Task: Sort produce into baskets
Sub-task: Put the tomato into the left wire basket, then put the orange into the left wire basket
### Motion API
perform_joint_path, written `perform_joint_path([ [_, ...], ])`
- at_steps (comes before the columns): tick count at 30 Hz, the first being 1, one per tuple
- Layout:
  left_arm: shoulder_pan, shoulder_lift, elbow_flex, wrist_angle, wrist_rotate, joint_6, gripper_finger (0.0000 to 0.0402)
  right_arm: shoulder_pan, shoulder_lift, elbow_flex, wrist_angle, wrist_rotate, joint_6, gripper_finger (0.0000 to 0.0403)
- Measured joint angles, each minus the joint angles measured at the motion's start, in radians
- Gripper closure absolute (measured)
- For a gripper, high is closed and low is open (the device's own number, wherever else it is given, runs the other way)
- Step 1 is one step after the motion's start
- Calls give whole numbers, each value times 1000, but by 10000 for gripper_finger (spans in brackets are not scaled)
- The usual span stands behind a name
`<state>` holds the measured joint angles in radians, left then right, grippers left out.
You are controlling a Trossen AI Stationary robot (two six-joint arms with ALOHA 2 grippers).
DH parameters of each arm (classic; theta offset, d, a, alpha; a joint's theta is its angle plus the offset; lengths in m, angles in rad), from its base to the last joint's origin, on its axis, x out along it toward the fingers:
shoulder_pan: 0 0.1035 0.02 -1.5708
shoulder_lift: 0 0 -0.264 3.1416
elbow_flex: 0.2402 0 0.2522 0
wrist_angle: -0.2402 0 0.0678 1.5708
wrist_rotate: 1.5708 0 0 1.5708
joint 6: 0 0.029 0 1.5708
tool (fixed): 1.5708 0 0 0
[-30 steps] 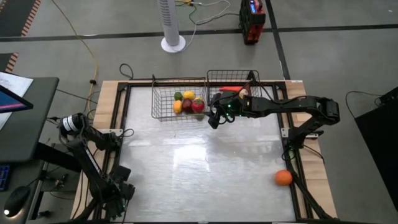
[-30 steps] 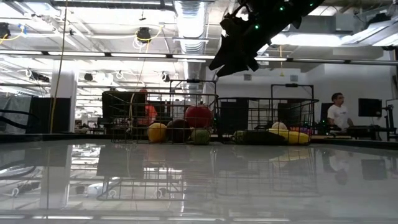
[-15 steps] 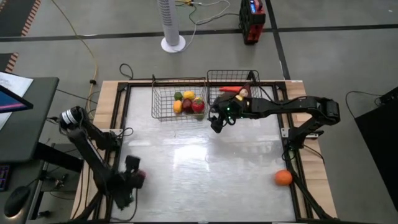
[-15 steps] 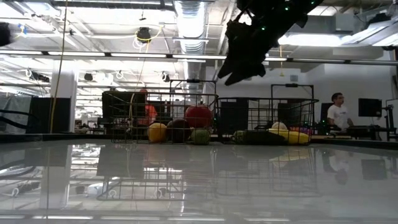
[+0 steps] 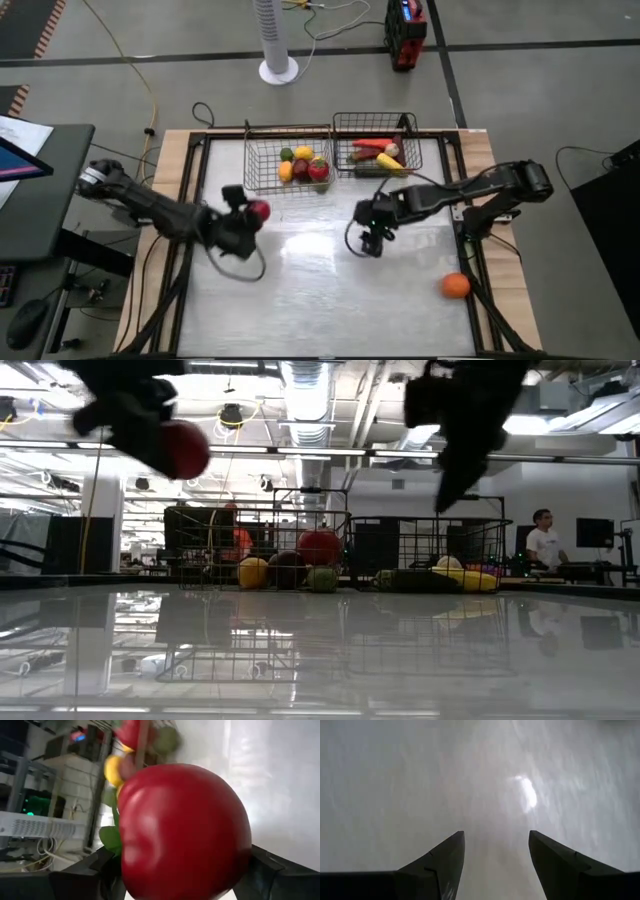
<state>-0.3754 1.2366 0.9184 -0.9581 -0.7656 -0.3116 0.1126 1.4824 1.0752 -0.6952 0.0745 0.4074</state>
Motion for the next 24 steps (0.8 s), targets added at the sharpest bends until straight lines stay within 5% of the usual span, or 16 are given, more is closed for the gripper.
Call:
perform_joint_path([
  [12,523,-6,1,340,220,460,139,227,-2,143,-434,37,164,154],
  [17,629,-3,1,417,261,530,101,299,-3,253,-625,67,251,153],
  [24,706,24,1,479,340,486,24,359,-3,192,-738,23,417,122],
])
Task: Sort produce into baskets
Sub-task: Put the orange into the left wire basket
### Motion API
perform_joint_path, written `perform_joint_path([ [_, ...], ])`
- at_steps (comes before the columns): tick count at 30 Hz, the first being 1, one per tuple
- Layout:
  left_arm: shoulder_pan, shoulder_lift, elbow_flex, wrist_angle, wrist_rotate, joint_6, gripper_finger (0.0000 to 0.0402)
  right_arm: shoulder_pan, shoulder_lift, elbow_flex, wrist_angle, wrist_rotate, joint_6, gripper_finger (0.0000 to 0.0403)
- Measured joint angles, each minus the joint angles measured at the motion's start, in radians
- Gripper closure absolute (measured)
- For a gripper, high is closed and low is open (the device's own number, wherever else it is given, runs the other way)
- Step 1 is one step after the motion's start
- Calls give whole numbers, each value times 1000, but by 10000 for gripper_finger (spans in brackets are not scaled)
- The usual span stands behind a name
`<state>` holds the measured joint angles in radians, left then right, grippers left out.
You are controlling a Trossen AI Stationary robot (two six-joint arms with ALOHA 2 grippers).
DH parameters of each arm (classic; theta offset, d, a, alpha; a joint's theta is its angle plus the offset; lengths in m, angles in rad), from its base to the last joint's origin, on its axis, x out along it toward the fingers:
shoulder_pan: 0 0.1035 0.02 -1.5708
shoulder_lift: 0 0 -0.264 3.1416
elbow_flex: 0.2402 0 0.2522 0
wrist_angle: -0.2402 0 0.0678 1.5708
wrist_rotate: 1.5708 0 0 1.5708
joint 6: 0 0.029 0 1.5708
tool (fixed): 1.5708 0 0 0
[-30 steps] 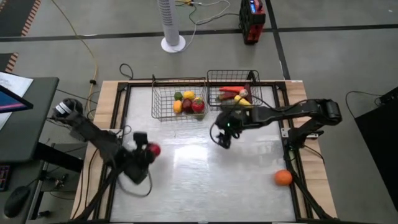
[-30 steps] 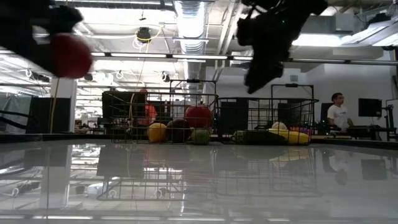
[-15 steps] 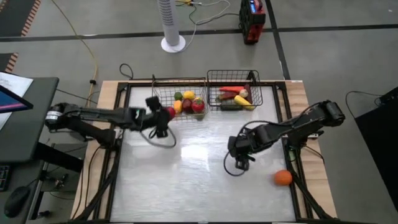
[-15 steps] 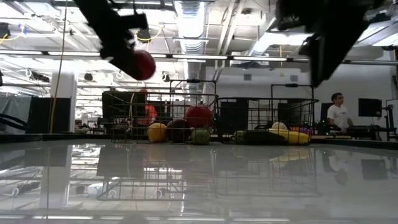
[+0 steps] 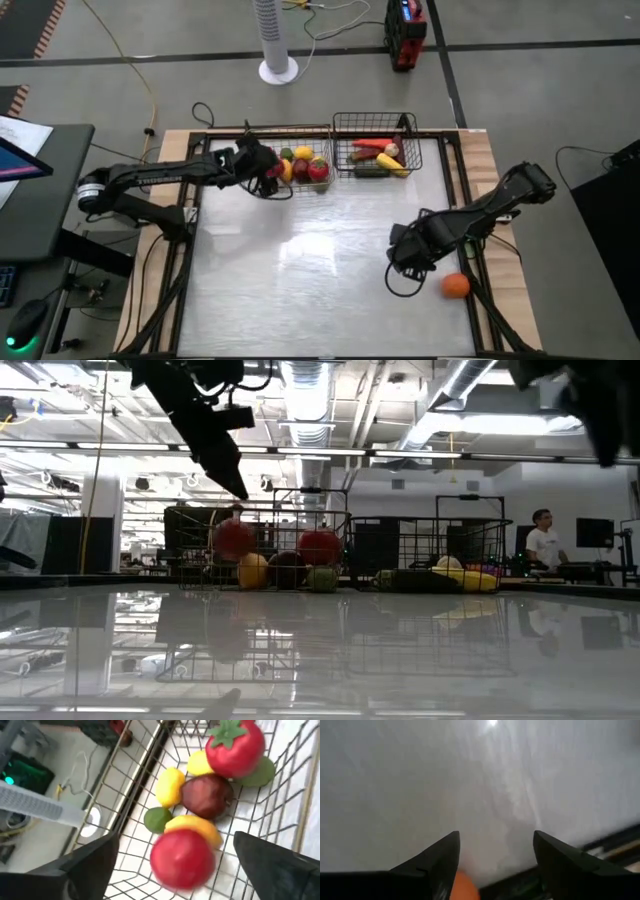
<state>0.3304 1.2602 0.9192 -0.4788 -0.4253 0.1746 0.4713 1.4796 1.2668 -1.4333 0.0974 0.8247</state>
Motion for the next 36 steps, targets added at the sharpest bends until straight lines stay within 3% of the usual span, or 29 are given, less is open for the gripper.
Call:
perform_joint_path([
  [3,14,3,-1,6,10,-31,6,18,5,-43,50,-106,68,91],
  [10,-29,-14,-1,111,54,-81,8,103,55,-75,84,-302,178,8],
  [22,-124,-13,-1,164,51,-124,8,282,241,-159,1,-413,71,8],
  [29,-158,-13,-1,160,45,-146,8,302,226,-293,139,-484,71,15],
  [36,-162,-17,-1,125,23,-146,8,292,224,-332,175,-495,32,33],
])
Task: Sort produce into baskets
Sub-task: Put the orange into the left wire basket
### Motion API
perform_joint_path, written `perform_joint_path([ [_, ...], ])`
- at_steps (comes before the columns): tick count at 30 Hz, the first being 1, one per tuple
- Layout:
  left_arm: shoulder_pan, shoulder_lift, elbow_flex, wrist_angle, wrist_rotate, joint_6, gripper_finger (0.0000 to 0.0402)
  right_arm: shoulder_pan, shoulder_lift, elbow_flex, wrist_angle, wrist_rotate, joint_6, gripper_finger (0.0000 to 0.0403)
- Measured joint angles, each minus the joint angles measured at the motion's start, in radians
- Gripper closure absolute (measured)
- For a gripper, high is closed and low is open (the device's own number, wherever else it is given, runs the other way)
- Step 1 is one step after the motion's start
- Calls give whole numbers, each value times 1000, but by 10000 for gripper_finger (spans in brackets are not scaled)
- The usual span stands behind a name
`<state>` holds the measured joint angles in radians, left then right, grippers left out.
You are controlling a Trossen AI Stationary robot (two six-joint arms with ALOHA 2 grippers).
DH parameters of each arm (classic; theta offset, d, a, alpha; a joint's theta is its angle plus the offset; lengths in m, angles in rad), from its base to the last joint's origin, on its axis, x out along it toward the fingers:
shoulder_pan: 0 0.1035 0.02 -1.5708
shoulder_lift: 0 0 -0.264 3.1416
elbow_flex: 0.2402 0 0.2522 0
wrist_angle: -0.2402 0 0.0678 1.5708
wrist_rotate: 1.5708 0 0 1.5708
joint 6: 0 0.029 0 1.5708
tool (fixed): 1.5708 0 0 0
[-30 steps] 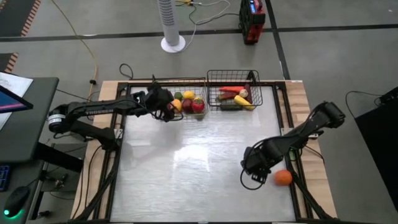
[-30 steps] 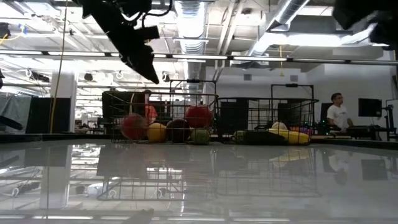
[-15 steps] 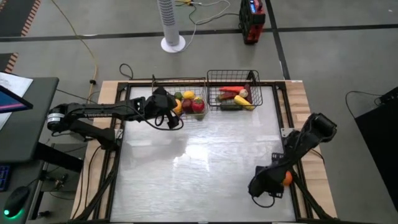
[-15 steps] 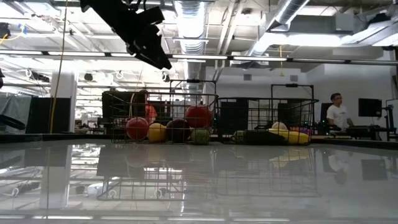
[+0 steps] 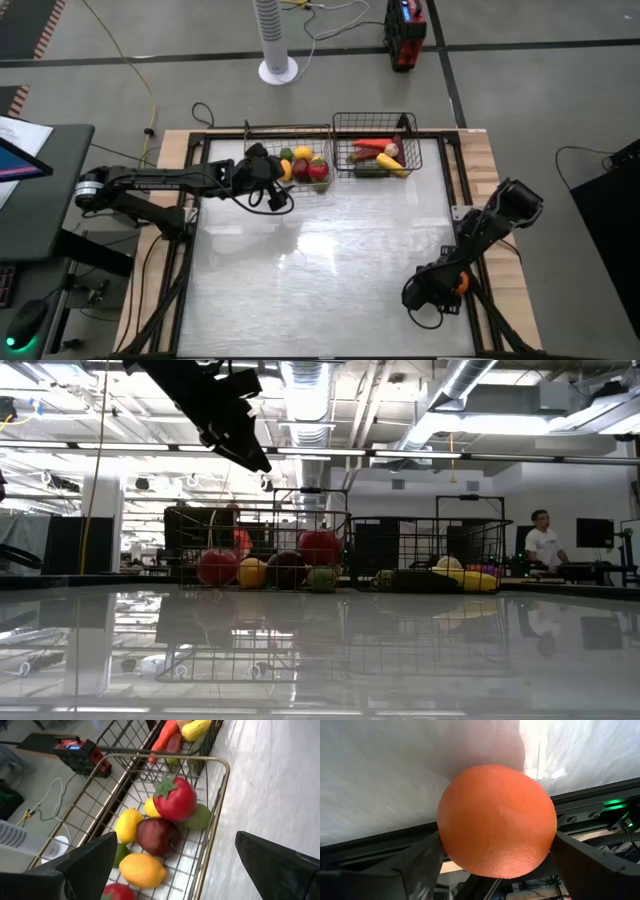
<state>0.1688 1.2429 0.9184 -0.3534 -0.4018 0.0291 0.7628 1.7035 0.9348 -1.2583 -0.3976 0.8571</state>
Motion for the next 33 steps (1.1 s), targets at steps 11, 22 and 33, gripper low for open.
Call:
perform_joint_path([
  [11,0,-169,0,-43,34,3,8,-94,-35,97,-26,183,-63,78],
  [22,0,-366,-5,-50,111,-42,8,-330,-188,307,52,690,-238,78],
  [33,0,-455,-336,351,154,-58,8,-743,-140,322,952,779,-931,71],
])
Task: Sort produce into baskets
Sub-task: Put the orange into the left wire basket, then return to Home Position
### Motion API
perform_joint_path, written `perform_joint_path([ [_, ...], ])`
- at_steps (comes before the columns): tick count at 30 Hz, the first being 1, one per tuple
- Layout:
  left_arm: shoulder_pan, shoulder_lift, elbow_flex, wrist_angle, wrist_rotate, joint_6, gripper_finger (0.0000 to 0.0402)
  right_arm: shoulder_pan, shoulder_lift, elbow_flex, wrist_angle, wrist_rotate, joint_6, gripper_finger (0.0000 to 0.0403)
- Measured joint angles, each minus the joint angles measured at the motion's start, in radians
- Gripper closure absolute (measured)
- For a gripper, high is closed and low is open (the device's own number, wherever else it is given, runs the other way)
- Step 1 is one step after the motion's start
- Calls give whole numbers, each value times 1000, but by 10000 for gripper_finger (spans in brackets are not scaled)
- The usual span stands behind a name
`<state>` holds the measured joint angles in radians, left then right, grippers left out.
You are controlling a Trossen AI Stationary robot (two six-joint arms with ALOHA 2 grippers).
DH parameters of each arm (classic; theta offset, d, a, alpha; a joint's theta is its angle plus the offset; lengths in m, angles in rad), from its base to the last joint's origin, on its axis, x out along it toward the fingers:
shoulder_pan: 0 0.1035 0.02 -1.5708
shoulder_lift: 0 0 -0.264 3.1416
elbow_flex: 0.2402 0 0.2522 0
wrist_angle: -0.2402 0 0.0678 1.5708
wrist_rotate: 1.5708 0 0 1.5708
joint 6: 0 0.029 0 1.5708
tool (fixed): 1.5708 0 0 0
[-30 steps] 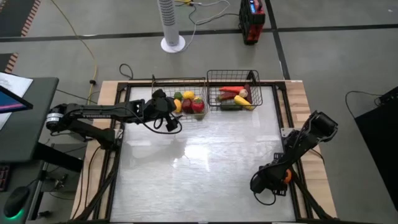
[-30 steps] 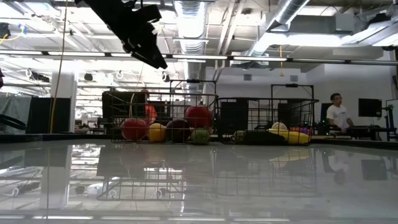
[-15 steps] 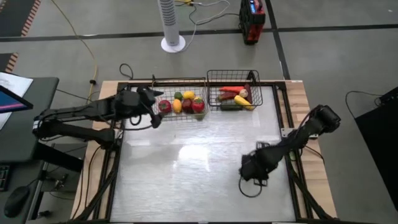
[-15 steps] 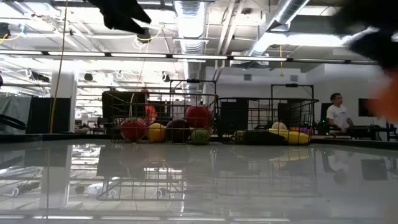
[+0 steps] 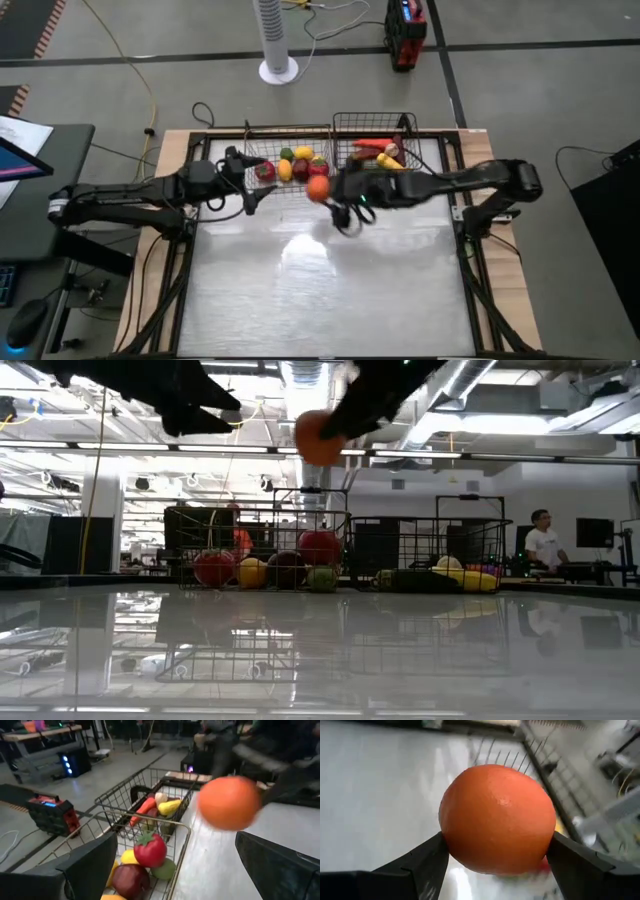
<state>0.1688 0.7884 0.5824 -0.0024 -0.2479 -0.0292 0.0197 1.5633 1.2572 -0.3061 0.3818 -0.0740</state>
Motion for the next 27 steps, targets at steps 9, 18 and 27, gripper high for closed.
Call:
perform_joint_path([
  [9,-30,-139,-32,-41,-7,-10,8,-281,158,-1,254,-318,-46,39],
  [18,-93,-222,-100,-21,-39,9,8,-363,118,-3,162,-459,21,20],
  [27,-170,-411,-225,-64,-85,-9,8,-363,-210,-272,260,-426,121,21],
])
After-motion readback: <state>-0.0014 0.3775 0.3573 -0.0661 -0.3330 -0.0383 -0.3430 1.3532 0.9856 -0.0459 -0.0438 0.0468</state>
